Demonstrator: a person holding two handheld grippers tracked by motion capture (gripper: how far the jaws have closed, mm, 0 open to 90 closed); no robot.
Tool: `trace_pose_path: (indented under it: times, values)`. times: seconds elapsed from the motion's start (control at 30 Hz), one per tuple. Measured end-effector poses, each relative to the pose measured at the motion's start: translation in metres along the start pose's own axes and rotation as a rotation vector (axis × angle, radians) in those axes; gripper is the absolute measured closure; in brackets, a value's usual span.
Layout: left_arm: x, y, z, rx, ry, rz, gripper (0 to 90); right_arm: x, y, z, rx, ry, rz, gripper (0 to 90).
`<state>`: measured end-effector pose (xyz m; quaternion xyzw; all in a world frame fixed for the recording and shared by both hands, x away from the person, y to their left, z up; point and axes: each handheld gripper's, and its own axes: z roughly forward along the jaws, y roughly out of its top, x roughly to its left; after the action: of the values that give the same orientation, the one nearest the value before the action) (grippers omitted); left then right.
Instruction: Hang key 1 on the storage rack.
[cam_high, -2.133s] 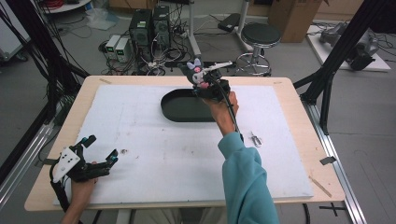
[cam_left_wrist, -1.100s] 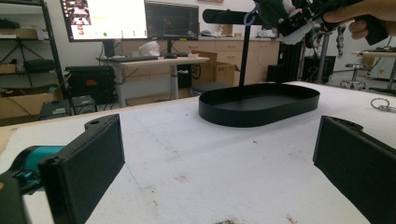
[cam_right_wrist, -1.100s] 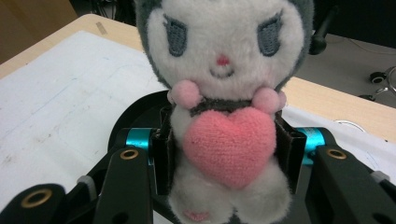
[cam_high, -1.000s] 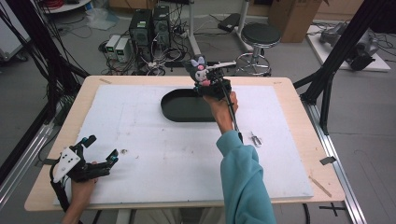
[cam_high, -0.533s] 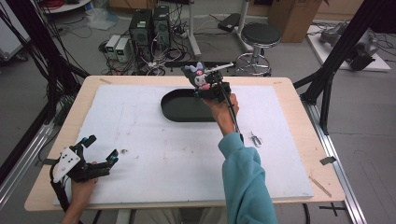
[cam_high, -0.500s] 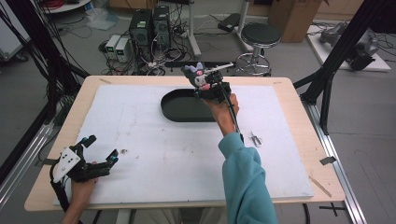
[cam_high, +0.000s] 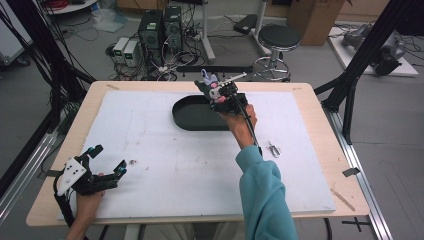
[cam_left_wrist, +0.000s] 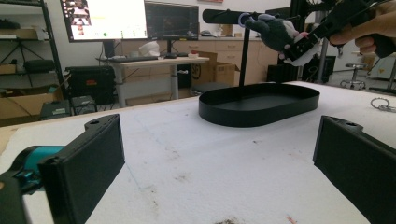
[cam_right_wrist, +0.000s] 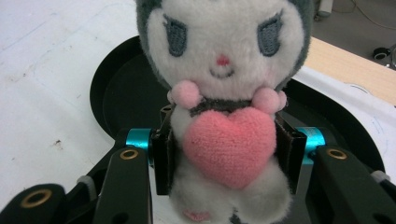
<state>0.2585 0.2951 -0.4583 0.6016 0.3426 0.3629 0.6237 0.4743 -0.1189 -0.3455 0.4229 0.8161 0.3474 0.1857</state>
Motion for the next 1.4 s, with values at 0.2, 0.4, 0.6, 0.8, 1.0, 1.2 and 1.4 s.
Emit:
trace_pose_path:
  times: [0.2,0.4,0.6,0.8,1.0,1.2,1.4]
  values:
    - [0.0,0.0,0.0,-0.003,0.0,-0.001,2.3,0.002,-0.002,0.01,0.023,0.0,-0.012,52.8]
    - [0.0,0.0,0.0,-0.002,0.0,0.001,2.3,0.006,-0.002,0.019,0.031,-0.009,-0.021,52.8]
    - [0.0,0.0,0.0,-0.002,0.0,0.001,2.3,0.006,-0.003,0.027,0.031,-0.011,-0.011,52.7]
    - [0.0,0.0,0.0,-0.003,0.0,0.0,2.3,0.006,-0.004,0.033,0.022,-0.013,0.0,52.4]
    - [0.0,0.0,0.0,-0.003,-0.001,0.0,2.3,0.008,-0.004,0.041,-0.001,-0.017,0.005,52.4]
    - [0.0,0.0,0.0,-0.004,0.001,-0.001,2.3,0.005,-0.005,0.045,-0.01,-0.015,0.007,52.1]
    - [0.0,0.0,0.0,-0.004,0.001,-0.001,2.3,0.005,-0.005,0.045,-0.003,0.0,-0.004,44.4]
